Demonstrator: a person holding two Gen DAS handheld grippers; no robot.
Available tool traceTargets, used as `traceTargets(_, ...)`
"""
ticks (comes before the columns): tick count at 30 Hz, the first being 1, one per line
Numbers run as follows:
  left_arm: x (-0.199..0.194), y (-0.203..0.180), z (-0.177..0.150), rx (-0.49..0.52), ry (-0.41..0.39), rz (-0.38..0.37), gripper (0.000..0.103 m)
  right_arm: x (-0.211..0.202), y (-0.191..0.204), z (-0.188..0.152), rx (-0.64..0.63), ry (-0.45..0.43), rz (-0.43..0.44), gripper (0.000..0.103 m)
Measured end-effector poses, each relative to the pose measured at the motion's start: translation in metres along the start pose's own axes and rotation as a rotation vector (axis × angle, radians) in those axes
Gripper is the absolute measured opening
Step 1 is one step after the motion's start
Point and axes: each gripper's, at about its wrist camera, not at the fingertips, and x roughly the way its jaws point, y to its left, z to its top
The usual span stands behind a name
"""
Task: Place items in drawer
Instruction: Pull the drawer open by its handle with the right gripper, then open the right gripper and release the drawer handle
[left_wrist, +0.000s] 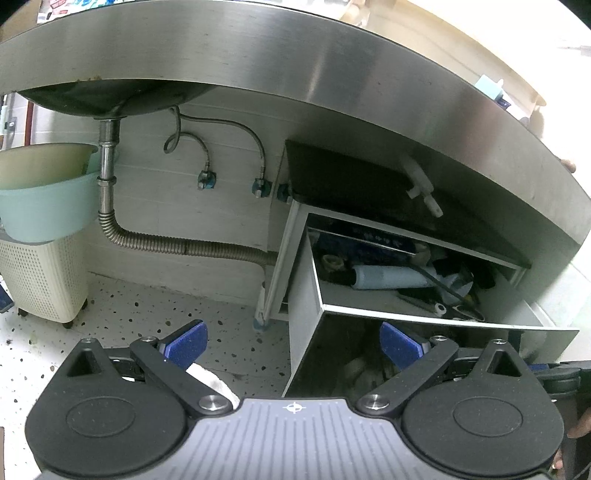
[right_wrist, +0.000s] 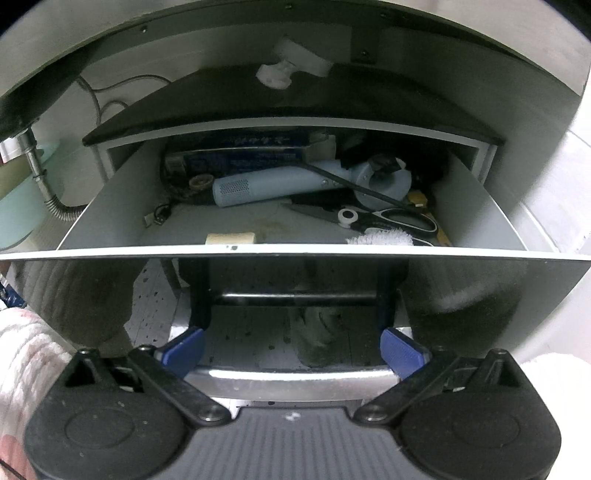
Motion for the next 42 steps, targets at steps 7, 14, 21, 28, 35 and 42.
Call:
traceTargets(7,0.0,0.0,0.001,0.001,0.0,-0.004,0.102,-0.001,0.0,-0.002,0.001,0.009,0.001,0.102)
traceTargets(14,-0.003,0.002,0.002,0.002,-0.02,-0.018,0.101,0.001,0.0,0.0,0.001,0.011,0.002,0.102)
traceTargets(21,-0.005,0.004,0.003,-0.009,-0.039,-0.032,0.101,0.001,-0.001,-0.002,0.0,0.011,0.003,0.102)
traceTargets(28,-0.004,0.003,0.003,-0.002,-0.032,-0.027,0.101,0.0,-0.001,-0.002,-0.002,0.006,0.005,0.102)
traceTargets(35,-0.002,0.003,0.003,-0.004,-0.025,-0.024,0.101,-0.002,-0.002,-0.003,0.001,0.002,0.008,0.101)
traceTargets(42,-0.002,0.002,0.002,0.002,-0.023,-0.021,0.101,-0.031,-0.009,-0.01,0.02,-0.048,0.041,0.101)
